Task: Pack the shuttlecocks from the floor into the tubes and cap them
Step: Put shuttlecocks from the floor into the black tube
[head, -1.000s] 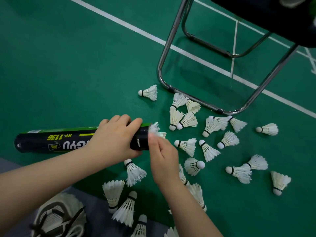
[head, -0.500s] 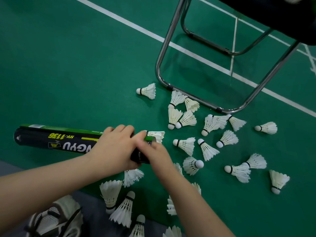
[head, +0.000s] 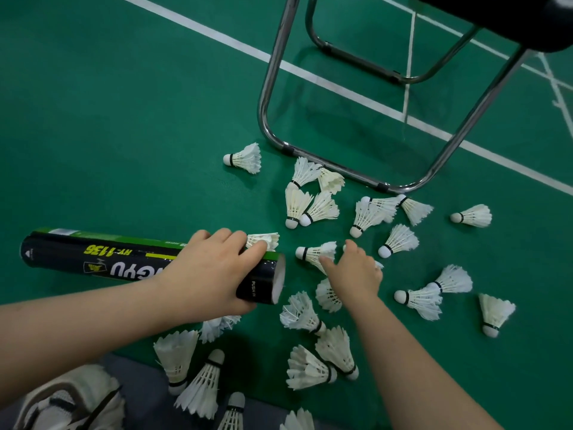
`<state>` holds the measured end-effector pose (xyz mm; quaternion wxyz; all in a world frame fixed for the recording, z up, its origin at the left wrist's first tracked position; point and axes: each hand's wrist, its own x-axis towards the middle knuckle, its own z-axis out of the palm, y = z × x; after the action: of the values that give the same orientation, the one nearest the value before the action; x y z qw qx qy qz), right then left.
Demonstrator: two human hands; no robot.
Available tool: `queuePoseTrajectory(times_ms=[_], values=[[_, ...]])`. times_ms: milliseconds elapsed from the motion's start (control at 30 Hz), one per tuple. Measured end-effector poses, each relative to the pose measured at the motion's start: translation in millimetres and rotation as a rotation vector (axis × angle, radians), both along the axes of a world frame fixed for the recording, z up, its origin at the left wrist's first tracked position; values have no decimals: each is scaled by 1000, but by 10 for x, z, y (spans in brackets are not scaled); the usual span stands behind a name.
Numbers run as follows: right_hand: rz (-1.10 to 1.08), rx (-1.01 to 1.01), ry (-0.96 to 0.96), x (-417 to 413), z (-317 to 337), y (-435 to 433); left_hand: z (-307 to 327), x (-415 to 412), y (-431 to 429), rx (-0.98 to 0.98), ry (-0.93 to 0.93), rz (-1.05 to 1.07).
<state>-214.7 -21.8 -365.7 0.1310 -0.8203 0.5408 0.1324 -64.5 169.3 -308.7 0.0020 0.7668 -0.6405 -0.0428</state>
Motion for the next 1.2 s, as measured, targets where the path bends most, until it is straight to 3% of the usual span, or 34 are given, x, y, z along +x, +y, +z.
queuePoseTrajectory(times_ms=[100, 267, 500, 600, 800, 900, 1067, 1200], values=[[-46, 78, 69, 50, -140, -167, -28, -15, -101, -8, -18, -1], [-137, 189, -170, 125, -219, -279, -96, -68, -229, 2, -14, -24], [-235, 135, -962, 97, 112, -14, -184, 7, -401, 17, -40, 35], [-180, 65, -1143, 29, 152, 197, -169, 57, -467, 30, -46, 66], [109, -57, -1072, 131, 138, 587, -192, 40, -457, 36, -37, 80], [166, 239, -965, 221, 250, 709, -166, 38, -430, 12, -32, 76], [-11, 875, -790, 274, 560, 592, -73, 171, -405, -4, -14, 65], [181, 1133, -648, 396, 793, 430, 117, 209, -467, -24, -15, -66]])
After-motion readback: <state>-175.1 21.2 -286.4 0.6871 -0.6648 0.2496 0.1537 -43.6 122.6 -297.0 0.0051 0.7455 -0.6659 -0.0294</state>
